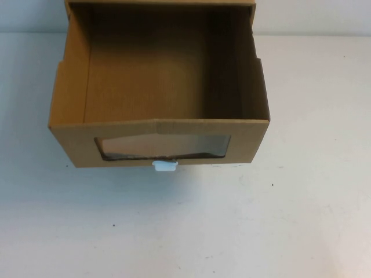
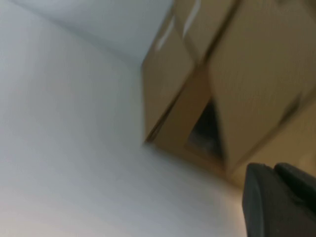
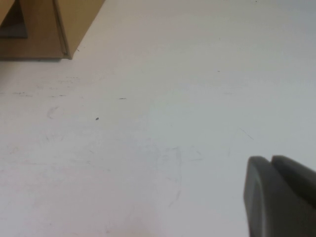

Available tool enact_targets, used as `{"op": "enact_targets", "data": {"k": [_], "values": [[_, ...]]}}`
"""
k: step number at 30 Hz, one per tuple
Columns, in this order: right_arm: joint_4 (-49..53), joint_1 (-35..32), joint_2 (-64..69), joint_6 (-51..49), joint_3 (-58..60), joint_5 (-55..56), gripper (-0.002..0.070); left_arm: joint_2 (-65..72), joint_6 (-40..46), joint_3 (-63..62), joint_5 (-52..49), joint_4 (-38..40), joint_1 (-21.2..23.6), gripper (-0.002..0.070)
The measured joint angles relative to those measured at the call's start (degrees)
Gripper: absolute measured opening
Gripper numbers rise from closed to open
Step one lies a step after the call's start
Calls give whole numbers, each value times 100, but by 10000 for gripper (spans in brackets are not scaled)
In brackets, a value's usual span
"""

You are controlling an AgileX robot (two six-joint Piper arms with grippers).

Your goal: Close the shoe box

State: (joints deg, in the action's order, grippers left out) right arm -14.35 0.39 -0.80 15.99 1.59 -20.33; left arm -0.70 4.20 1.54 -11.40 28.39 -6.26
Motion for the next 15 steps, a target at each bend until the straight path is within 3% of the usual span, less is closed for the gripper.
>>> {"op": "enact_targets", "data": {"k": [3, 7, 11, 15], "values": [[0, 0, 0, 0, 0, 0, -11, 0, -204, 0, 808, 1216, 0, -2], [0, 0, 0, 0, 0, 0, -11, 0, -241, -23, 1618, 1730, 0, -2], [0, 0, 0, 0, 0, 0, -11, 249, 151, -871, 628, 1320, 0, -2], [0, 0, 0, 0, 0, 0, -11, 1410, 719, -2461, -405, 735, 0, -2]]}}
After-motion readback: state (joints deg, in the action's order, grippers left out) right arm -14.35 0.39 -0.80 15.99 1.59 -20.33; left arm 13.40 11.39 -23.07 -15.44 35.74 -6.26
